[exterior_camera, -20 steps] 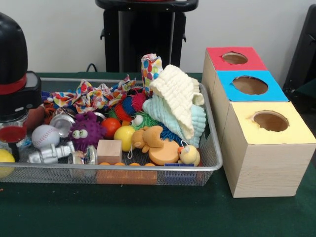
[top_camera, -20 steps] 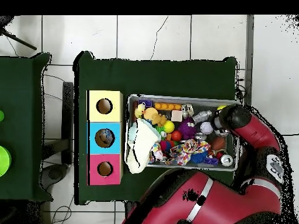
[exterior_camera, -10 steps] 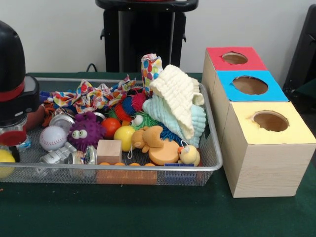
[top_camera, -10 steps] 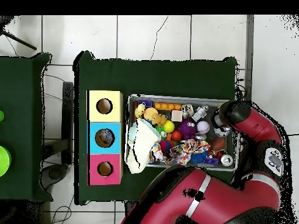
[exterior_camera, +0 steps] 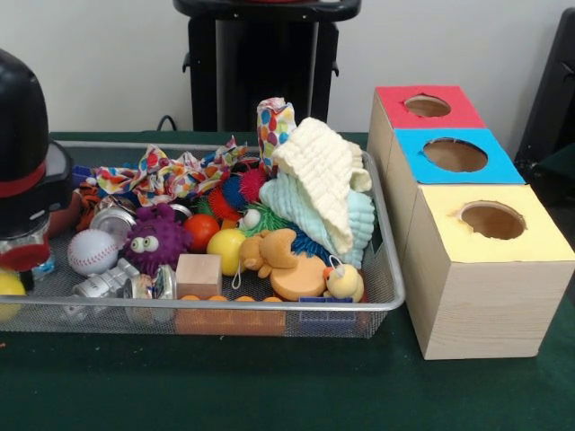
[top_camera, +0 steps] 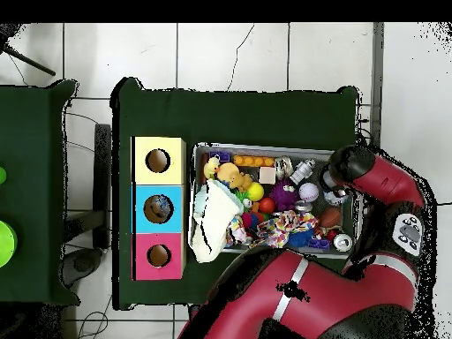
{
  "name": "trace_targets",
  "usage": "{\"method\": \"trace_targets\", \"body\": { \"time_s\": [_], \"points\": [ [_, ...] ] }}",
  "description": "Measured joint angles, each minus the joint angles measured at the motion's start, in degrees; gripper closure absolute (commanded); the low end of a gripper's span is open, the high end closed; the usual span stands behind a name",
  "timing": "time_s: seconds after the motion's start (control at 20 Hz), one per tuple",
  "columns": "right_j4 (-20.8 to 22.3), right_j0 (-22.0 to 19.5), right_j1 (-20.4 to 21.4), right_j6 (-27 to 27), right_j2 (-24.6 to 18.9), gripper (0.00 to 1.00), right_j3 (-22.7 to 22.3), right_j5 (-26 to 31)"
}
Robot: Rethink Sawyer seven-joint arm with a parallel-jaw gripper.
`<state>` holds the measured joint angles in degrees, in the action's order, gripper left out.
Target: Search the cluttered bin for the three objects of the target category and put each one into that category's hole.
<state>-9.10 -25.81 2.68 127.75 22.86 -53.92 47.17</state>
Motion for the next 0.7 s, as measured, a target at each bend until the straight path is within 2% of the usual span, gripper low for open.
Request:
{"method": "trace_targets", "body": {
  "time_s": [0.7],
  "points": [
    [0.3, -0.1, -0.4, 0.0, 0.6, 1.0, 1.4, 0.4]
  ]
}}
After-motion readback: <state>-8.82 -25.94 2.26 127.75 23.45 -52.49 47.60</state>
